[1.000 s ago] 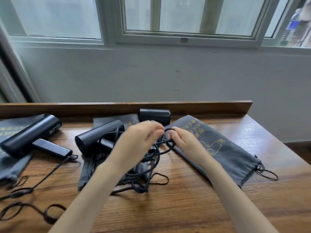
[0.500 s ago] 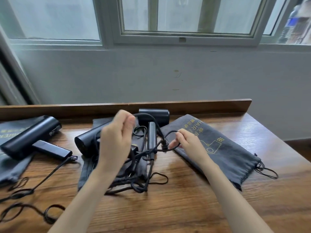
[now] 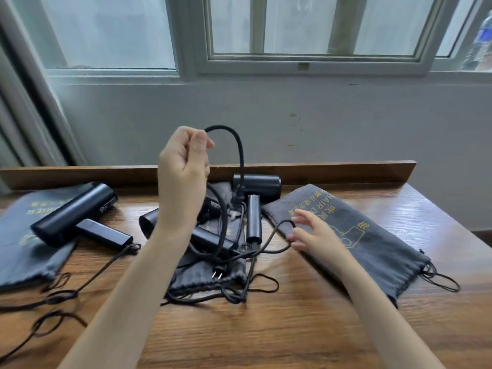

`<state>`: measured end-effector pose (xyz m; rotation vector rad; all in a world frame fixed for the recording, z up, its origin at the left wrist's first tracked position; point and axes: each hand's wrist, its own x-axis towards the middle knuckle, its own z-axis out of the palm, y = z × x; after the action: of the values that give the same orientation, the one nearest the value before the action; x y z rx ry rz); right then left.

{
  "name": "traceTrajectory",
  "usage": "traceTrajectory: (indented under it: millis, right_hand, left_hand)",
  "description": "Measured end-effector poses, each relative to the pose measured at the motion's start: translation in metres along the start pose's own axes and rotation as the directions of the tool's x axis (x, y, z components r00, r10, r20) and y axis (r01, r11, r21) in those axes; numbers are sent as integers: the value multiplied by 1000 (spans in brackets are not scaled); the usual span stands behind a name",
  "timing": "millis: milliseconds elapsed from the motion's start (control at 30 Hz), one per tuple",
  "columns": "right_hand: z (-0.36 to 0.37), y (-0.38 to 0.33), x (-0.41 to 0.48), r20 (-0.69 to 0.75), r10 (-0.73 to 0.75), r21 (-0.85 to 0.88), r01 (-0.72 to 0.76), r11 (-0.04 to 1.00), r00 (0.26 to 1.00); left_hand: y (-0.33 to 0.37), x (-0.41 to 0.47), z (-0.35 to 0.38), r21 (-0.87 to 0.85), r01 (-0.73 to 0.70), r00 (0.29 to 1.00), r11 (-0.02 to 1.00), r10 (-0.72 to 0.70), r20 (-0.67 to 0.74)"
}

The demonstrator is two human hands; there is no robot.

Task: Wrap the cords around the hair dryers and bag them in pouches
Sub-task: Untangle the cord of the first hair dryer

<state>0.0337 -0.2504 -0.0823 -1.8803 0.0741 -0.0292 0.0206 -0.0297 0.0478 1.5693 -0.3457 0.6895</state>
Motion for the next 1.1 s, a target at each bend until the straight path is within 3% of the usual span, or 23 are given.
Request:
traceTrajectory:
  millis: [100,200,300,367,433,567,633,767,900,1000,1100]
  right_hand:
    - [-7,-27,-24,113,-184,-92,195,976,976]
    - [5,-59,-50,417,-292,120,266,956,860]
    - [28,-77,-63,501,-376,335,225,915,779]
    - [37,-81,-64,418,-380,344,243,907,825]
    - [33,-88,-62,237,-372,288,300,909,898]
    - [-9,-96,-48,-111,-344,320,361,876,932]
    - [-22,-98,-42,-123,-401,242,419,875,908]
    - [-13,-97,-40,83,-520,-66,525,848,850]
    - [-5,-90,-41,68,-526,-192,528,827,848]
    - [-23,-92,-35,-114,-467,-70,462,884,877]
    - [-60,-85,-24,-339,-332,139,396,908,880]
  left_hand:
    - [7,-4,18,-221,131,991,967,-118,68]
    - [10,-8,43,-358,252,962,899,-191,198]
    - [9,-15,63,-427,326,938,843,-233,255]
    - [12,-17,65,-465,407,905,786,-277,323]
    - [13,-13,54,-479,487,859,730,-301,414]
    - [7,4,19,-287,531,783,797,-331,527]
    - [6,3,16,-193,503,771,842,-337,540]
    - [13,-11,37,-123,438,727,891,-271,631]
    - [15,-16,48,-79,272,690,959,-137,710]
    - [3,-15,39,0,188,707,982,-135,694]
    - [-38,-16,11,210,65,715,976,-192,672]
